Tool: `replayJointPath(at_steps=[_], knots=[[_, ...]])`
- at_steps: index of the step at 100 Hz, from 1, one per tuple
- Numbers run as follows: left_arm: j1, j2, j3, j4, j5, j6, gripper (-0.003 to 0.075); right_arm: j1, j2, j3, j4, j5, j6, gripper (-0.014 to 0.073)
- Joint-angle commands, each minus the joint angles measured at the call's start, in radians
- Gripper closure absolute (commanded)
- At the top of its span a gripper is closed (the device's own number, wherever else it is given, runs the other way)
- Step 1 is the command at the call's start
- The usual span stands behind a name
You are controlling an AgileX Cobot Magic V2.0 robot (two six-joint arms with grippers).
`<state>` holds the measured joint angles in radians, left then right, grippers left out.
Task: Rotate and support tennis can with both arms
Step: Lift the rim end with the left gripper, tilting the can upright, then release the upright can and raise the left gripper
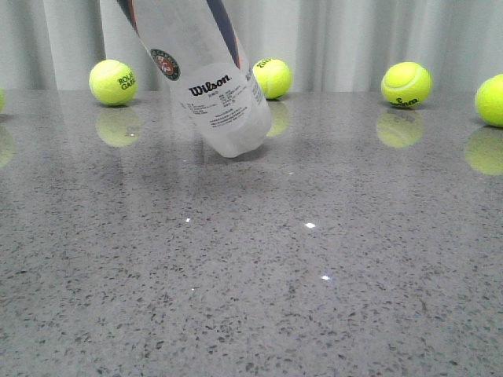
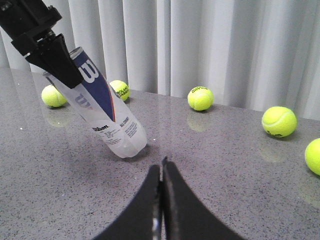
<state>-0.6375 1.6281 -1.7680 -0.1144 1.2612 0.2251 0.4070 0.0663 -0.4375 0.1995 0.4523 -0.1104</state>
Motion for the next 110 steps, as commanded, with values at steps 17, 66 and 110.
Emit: replayJointPath(at_steps=[17,66,110], knots=[[-0.003,-0.037,-0.032,-0.018,-0.031,0.007,0.0367,-0.007,0.011,-0.022,-0.001,-0.072,-0.004,0.0653],[0.041,0.129,-0.274,-0.049,-0.098,0.008,0.0329,-0.007,0.011,-0.022,-0.001,-0.072,-0.004,0.0653],[0.070,0.250,-0.486,-0.137,-0.052,0.008,0.0329,-0.007,0.011,-0.022,-0.001,-0.072,-0.004,0.0653]])
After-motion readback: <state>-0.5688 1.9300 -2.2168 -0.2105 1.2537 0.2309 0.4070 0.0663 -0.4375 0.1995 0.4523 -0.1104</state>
